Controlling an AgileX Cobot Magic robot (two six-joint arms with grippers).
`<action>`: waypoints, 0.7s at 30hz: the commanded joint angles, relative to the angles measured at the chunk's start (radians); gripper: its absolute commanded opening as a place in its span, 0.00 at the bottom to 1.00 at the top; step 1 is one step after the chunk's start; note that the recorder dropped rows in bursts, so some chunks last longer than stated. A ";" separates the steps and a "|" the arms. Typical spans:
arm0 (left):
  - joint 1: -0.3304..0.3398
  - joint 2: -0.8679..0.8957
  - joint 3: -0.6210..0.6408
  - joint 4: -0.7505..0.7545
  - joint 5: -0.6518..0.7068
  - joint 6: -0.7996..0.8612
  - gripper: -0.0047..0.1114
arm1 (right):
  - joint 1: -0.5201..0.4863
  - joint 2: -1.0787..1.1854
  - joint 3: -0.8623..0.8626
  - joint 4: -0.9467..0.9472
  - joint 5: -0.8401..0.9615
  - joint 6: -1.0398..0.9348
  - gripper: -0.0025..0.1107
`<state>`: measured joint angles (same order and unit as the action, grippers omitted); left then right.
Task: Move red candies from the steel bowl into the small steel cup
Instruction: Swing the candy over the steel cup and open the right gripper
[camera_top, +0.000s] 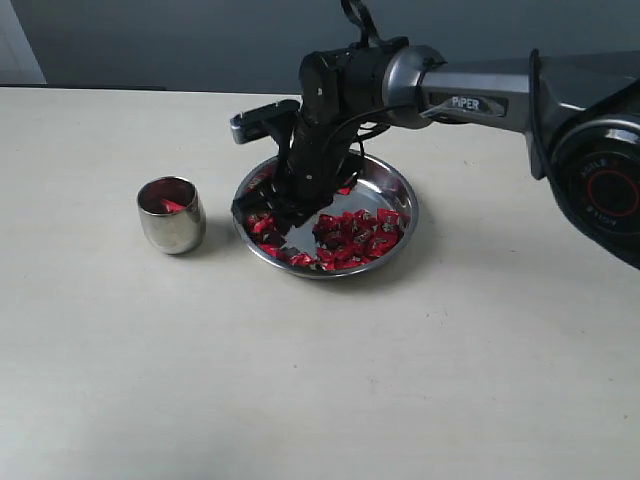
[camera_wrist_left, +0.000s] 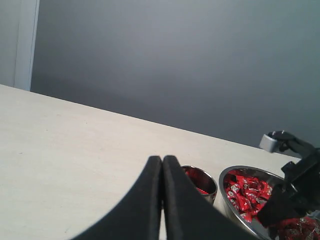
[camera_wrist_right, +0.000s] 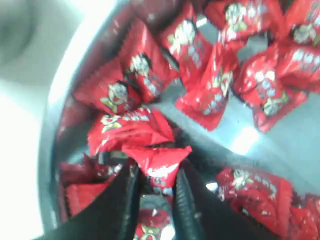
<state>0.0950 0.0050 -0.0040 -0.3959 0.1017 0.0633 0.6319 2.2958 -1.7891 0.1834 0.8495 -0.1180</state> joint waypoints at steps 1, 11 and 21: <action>0.001 -0.005 0.004 -0.010 -0.004 -0.001 0.04 | -0.001 -0.049 -0.001 0.069 -0.098 -0.008 0.02; 0.001 -0.005 0.004 -0.010 -0.004 -0.001 0.04 | 0.027 -0.058 -0.001 0.190 -0.210 -0.099 0.02; 0.001 -0.005 0.004 -0.010 -0.004 -0.001 0.04 | 0.126 -0.058 -0.001 0.252 -0.369 -0.205 0.02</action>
<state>0.0950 0.0050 -0.0040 -0.3959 0.1017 0.0633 0.7349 2.2493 -1.7891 0.4267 0.5351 -0.2975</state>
